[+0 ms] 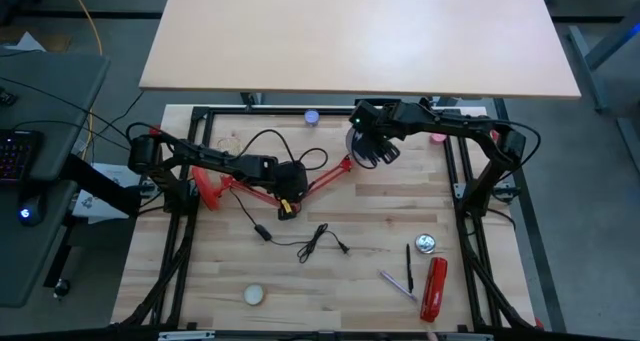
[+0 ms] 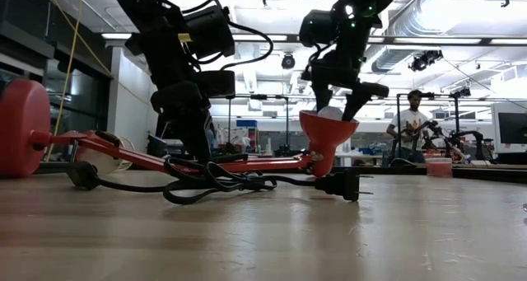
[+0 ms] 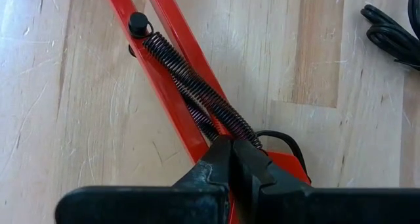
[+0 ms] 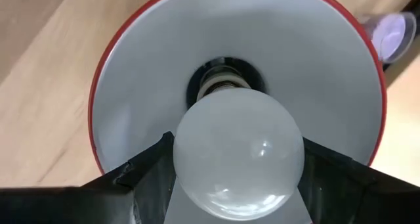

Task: Screw lightbulb
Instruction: Remove the white lightbulb from the desk lamp

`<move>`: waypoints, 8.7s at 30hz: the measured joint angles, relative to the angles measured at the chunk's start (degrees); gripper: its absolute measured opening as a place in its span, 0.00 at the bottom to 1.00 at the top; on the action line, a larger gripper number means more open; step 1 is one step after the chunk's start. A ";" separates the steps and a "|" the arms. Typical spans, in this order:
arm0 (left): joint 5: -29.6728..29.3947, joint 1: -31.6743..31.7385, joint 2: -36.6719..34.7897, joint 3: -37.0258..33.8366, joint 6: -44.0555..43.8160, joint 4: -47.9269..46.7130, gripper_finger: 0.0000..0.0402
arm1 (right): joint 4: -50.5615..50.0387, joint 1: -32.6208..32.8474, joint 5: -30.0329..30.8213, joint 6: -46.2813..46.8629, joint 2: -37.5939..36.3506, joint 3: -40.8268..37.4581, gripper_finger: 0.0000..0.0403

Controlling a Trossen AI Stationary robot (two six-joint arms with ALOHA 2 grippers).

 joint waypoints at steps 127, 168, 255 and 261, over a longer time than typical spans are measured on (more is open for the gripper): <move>0.28 1.22 -0.04 0.04 -5.03 0.87 0.00 | -9.30 -0.01 2.66 1.41 4.72 9.20 0.59; 0.20 1.20 -0.04 -0.01 -6.48 1.14 0.00 | -11.39 -0.90 1.10 44.95 -5.15 11.33 0.93; 0.59 1.25 -0.04 0.00 -7.50 1.93 0.00 | -8.41 -1.74 2.92 -3.36 -2.48 10.45 0.59; 0.70 1.87 -2.61 -0.17 -5.78 0.25 0.00 | -9.38 -1.73 -2.19 13.48 -13.19 10.45 0.59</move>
